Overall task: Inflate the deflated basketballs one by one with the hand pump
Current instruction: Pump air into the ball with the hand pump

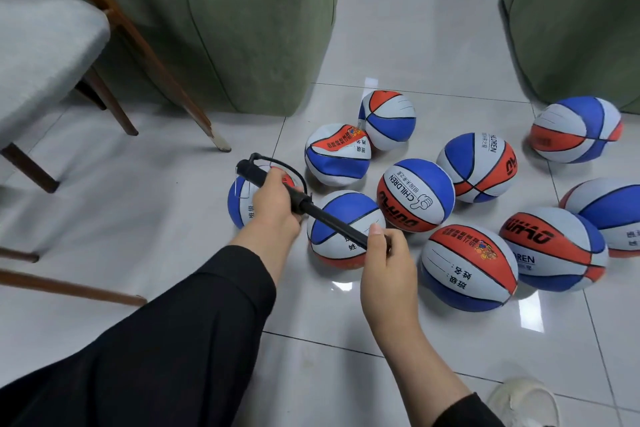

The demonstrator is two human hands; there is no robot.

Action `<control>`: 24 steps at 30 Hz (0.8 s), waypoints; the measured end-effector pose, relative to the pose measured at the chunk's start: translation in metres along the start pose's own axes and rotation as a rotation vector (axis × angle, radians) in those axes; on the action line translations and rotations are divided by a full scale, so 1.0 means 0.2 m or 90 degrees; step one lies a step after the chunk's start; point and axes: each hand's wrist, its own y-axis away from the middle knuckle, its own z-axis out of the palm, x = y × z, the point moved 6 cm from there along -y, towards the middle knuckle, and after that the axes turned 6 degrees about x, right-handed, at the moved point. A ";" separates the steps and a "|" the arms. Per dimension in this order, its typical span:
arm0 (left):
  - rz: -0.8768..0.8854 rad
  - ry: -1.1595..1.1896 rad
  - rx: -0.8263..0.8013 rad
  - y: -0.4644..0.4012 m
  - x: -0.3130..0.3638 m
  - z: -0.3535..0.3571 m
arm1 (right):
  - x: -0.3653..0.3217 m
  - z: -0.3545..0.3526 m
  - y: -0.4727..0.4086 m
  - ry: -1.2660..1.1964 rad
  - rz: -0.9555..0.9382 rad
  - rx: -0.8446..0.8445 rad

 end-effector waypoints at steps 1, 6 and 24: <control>-0.002 0.001 0.002 -0.01 0.01 -0.01 | 0.00 0.01 0.00 0.003 0.004 -0.005; 0.019 -0.016 0.000 0.04 -0.06 0.02 | 0.02 0.06 -0.02 0.029 0.042 -0.028; -0.011 -0.030 -0.039 0.14 -0.20 0.09 | -0.01 0.10 -0.05 0.035 0.011 -0.031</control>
